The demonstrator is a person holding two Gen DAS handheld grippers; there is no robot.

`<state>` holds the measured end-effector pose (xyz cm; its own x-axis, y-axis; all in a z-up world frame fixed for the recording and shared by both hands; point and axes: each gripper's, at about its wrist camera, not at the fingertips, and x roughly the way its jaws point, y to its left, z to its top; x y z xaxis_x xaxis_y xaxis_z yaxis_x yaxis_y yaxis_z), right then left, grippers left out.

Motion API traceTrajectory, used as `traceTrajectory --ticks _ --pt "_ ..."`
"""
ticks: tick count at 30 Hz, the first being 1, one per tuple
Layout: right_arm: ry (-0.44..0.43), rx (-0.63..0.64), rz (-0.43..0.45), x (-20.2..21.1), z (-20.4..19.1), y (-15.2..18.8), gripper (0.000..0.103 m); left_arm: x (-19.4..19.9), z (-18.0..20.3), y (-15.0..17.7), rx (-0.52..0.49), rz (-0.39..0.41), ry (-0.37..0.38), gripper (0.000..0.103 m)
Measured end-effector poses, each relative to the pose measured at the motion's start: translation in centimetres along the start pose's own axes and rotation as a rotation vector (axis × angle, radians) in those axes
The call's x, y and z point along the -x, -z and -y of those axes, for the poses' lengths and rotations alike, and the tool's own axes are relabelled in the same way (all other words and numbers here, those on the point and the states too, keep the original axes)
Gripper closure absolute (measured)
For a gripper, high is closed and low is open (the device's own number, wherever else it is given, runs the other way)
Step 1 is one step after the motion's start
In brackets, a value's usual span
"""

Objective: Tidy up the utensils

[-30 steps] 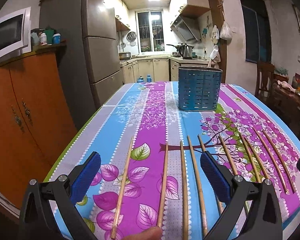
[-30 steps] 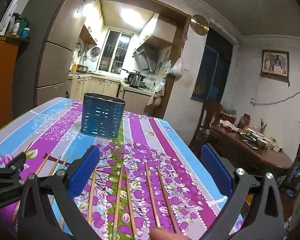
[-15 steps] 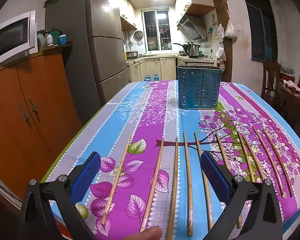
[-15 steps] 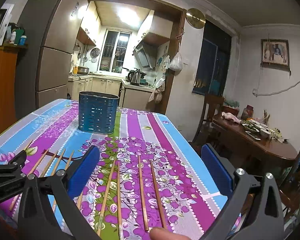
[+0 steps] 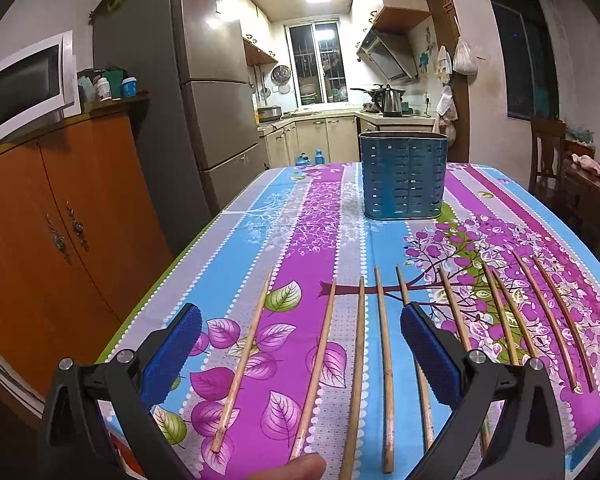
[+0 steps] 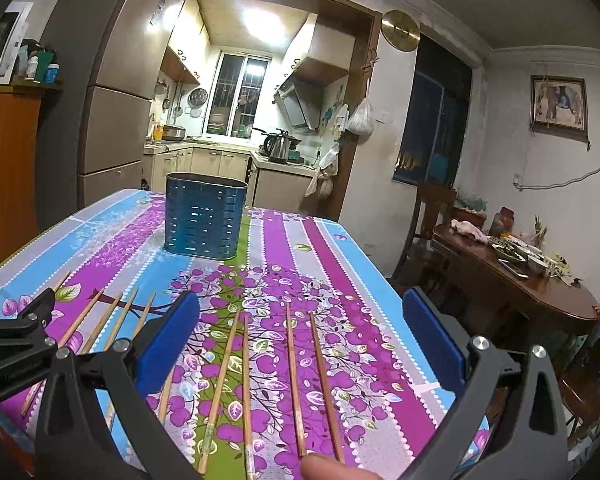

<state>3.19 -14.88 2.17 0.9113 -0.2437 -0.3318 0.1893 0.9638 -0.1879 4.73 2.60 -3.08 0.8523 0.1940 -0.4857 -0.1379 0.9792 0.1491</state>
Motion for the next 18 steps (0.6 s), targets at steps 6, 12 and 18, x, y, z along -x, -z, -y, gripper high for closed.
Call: traceTrajectory --ticks 6,12,18 --pt "-0.004 0.012 0.003 0.09 -0.49 -0.04 0.005 -0.11 -0.56 -0.03 0.013 0.003 -0.008 0.003" --pt "-0.007 0.017 0.004 0.21 -0.75 -0.05 0.005 -0.14 -0.91 0.02 0.016 0.004 -0.012 0.003" --pt "-0.006 0.018 0.005 0.23 -0.75 -0.08 0.005 -0.14 -0.91 0.0 0.015 0.005 -0.012 0.003"
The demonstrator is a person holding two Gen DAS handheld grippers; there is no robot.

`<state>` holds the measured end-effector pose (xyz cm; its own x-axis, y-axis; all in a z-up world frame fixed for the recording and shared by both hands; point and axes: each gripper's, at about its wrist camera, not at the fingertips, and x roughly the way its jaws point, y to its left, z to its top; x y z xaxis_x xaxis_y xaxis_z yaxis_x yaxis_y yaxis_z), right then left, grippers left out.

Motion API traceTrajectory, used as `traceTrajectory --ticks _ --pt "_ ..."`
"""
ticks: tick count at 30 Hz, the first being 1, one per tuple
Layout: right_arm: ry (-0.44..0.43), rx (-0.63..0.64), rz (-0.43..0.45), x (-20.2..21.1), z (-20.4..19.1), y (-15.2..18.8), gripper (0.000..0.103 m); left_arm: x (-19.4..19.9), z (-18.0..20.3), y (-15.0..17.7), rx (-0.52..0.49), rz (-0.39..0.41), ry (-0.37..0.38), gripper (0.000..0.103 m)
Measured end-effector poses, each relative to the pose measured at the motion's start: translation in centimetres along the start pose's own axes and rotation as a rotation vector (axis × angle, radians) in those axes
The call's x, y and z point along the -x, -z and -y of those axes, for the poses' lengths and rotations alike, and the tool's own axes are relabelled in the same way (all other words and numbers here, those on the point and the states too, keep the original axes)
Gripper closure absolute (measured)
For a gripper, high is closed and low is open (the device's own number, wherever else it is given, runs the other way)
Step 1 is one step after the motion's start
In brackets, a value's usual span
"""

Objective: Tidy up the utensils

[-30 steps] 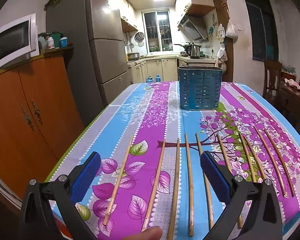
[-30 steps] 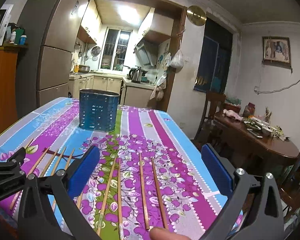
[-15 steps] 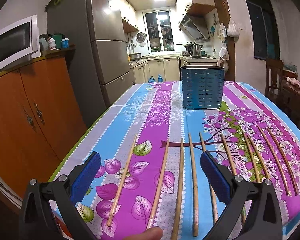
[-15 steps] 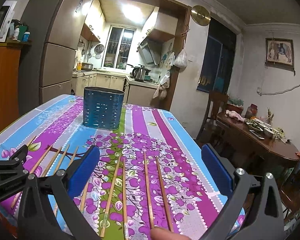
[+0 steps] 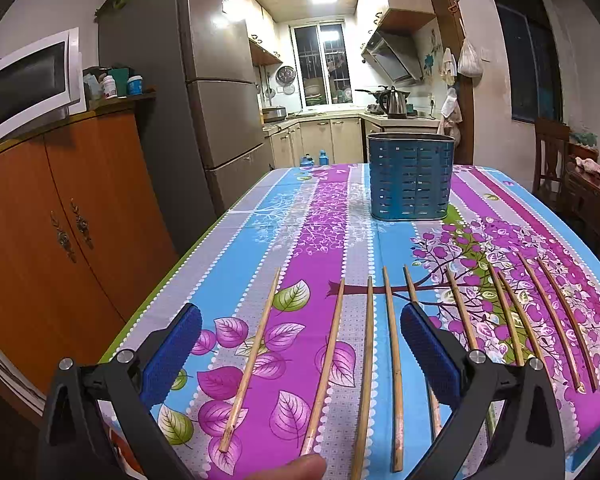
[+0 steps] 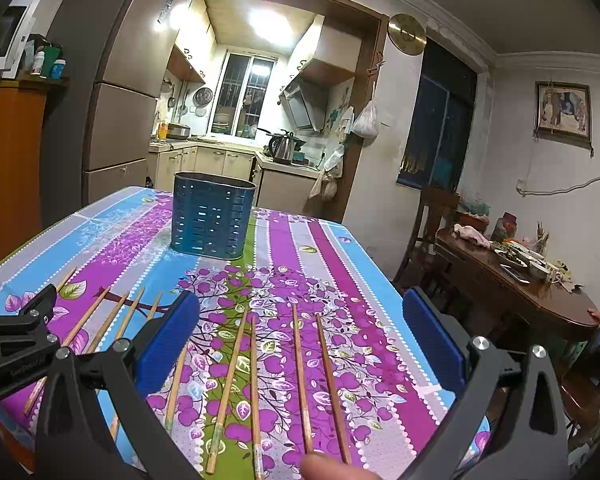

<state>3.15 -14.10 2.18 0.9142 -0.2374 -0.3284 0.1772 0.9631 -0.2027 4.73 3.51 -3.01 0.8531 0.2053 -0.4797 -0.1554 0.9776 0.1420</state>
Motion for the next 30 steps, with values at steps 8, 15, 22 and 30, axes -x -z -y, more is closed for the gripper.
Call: traceTrajectory --ticks 8,15,22,30 --pt "0.002 0.0 0.004 0.2 0.1 0.0 0.005 0.2 -0.1 0.0 -0.001 0.006 -0.003 0.003" --pt "0.002 -0.011 0.034 1.1 0.6 -0.2 0.005 1.7 -0.3 -0.3 0.006 0.054 0.005 0.003" --pt "0.004 -0.023 0.067 2.2 1.1 -0.6 0.005 3.2 -0.4 -0.6 0.006 0.095 -0.006 0.003" --pt "-0.038 -0.056 0.155 3.4 2.7 -0.1 0.005 4.0 -2.5 -0.3 0.041 0.126 0.083 0.003"
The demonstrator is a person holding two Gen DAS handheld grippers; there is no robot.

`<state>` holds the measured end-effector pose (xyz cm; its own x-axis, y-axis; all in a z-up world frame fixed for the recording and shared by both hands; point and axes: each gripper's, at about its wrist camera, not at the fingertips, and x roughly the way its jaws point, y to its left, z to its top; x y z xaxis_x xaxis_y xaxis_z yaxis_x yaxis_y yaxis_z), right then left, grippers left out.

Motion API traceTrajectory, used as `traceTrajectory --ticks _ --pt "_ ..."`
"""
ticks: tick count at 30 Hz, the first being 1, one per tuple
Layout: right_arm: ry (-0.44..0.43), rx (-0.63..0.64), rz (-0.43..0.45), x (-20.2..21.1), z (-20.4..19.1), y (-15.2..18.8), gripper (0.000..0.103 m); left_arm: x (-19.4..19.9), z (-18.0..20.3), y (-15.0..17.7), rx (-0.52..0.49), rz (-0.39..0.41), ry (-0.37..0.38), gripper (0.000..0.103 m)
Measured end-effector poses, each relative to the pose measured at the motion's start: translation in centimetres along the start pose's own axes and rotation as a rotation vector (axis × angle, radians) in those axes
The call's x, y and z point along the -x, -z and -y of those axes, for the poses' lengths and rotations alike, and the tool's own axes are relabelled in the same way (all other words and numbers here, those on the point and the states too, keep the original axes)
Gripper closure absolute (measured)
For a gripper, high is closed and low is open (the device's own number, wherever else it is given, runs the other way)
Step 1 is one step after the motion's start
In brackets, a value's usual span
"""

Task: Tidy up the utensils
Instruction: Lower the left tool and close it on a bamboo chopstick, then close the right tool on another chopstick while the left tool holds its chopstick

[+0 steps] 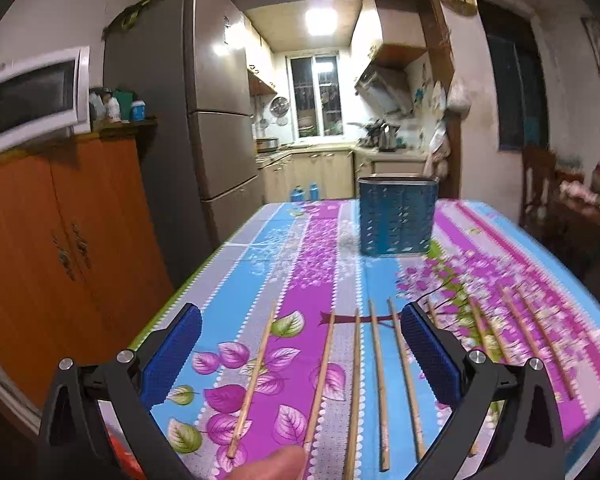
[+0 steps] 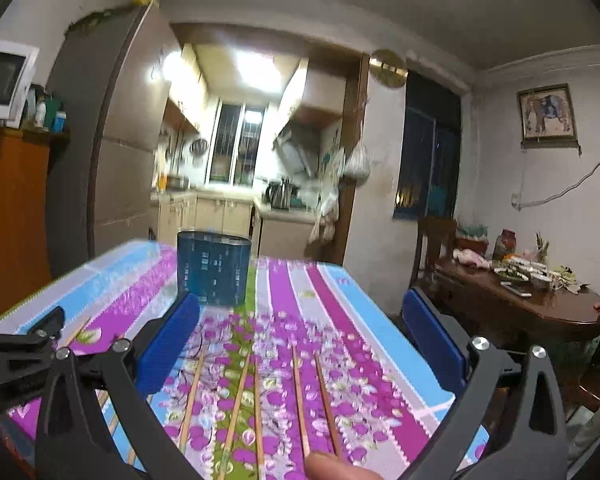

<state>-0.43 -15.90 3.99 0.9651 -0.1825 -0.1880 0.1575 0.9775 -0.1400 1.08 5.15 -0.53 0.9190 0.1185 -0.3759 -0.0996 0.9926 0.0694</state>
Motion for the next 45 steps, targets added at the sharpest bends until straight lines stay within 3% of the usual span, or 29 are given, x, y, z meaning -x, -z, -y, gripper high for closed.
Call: traceTrajectory --ticks 4,10,12,16,19,21,24,27,29,32,34,45 --pt "-0.072 -0.029 -0.164 -1.4 2.2 2.2 0.005 -1.4 -3.5 1.2 0.01 -0.105 0.021 0.003" --pt "-0.068 -0.049 -0.268 -1.9 5.7 5.1 0.005 -2.6 -7.0 4.6 0.011 -0.313 0.117 0.004" --pt "-0.075 -0.078 -0.299 -2.2 6.7 5.6 0.005 -1.7 -6.6 6.2 -0.063 -0.297 0.142 0.013" --pt "-0.111 -0.075 -0.35 -2.0 7.4 6.9 0.005 -0.8 -5.8 8.5 -0.155 -0.304 0.203 0.022" --pt "-0.122 -0.039 -0.378 -1.8 6.8 8.0 0.005 -1.6 -5.8 9.6 -0.167 -0.332 0.195 0.039" --pt "-0.133 -0.031 -0.382 -1.6 6.6 8.5 0.005 -2.9 -6.0 10.2 -0.161 -0.37 0.169 0.061" --pt "-0.16 -0.044 -0.38 -1.1 6.6 8.8 0.007 -3.8 -6.8 10.6 -0.121 -0.36 0.15 0.067" --pt "-0.197 -0.046 -0.411 -1.0 6.6 9.2 0.023 -3.7 -7.0 10.4 -0.1 -0.329 0.146 0.081" --pt "-0.208 -0.033 -0.438 -1.0 6.2 9.6 0.046 -3.9 -6.9 10.4 -0.113 -0.316 0.152 0.082" --pt "-0.272 -0.014 -0.482 -1.2 5.3 10.4 0.068 -4.2 -6.8 10.8 -0.115 -0.308 0.151 0.089" --pt "-0.306 -0.009 -0.5 -1.3 4.6 10.8 0.076 -4.3 -7.0 10.8 -0.1 -0.298 0.155 0.092" --pt "-0.422 0.028 -0.532 -2.0 1.6 11.6 0.081 -4.9 -7.2 11.2 -0.071 -0.229 0.147 0.095"
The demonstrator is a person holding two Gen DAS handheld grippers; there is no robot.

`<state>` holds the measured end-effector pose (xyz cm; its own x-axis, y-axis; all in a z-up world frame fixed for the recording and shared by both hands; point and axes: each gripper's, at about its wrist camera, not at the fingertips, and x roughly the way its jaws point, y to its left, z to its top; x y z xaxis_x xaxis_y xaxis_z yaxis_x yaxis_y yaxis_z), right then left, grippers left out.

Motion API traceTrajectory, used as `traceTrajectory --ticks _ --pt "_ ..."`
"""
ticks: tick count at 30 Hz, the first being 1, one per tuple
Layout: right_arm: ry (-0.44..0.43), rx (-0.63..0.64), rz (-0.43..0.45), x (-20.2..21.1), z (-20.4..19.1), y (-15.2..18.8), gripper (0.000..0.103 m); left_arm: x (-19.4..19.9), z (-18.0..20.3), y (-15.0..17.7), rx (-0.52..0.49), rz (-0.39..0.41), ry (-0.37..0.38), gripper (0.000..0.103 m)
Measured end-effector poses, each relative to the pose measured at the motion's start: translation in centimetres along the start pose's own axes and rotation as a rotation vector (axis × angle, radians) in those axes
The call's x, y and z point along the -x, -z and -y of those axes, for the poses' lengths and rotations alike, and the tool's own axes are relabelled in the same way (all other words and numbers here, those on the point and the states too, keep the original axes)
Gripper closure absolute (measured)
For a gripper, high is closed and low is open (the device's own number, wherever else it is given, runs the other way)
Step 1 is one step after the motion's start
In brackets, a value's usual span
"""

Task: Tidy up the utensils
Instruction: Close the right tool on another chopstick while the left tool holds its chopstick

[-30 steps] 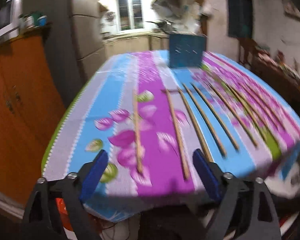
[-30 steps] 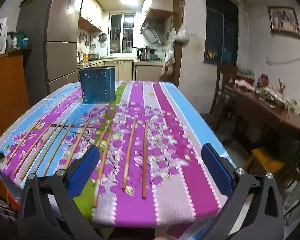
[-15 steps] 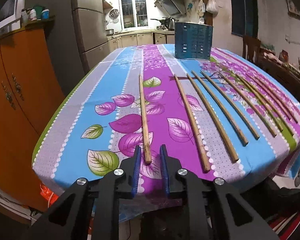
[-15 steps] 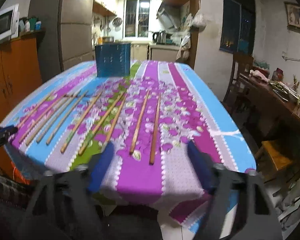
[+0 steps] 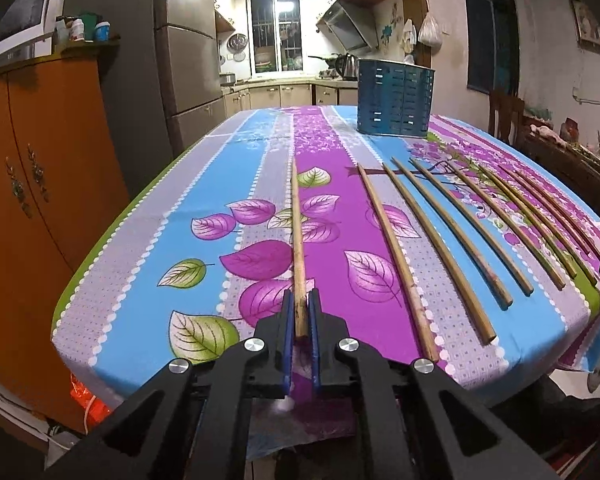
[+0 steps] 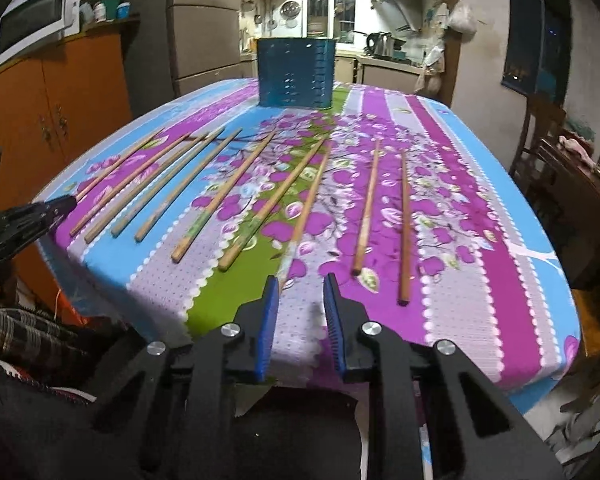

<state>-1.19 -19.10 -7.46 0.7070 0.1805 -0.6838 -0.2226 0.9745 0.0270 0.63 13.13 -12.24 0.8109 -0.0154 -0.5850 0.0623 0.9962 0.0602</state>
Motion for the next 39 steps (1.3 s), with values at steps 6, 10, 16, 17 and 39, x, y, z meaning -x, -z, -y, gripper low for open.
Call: traceTrajectory --ticks 6,10,16,17,39 --pt "0.013 -0.004 0.014 -0.7 -1.1 0.6 0.081 0.1 0.1 0.3 0.006 0.023 0.007 0.095" --pt "0.032 -0.028 0.044 -1.1 -1.4 1.0 0.084 0.2 0.2 0.5 -0.013 0.035 0.011 0.095" --pt "0.056 -0.075 0.078 -0.9 -1.8 1.7 0.092 0.5 0.6 1.1 -0.054 0.064 0.003 0.095" --pt "0.059 -0.075 0.076 -0.9 -1.8 1.6 0.092 0.5 0.6 1.2 -0.053 0.065 0.005 0.095" --pt "0.062 -0.087 0.073 -1.2 -2.4 1.4 0.07 1.0 1.4 1.9 -0.127 0.1 -0.039 0.094"
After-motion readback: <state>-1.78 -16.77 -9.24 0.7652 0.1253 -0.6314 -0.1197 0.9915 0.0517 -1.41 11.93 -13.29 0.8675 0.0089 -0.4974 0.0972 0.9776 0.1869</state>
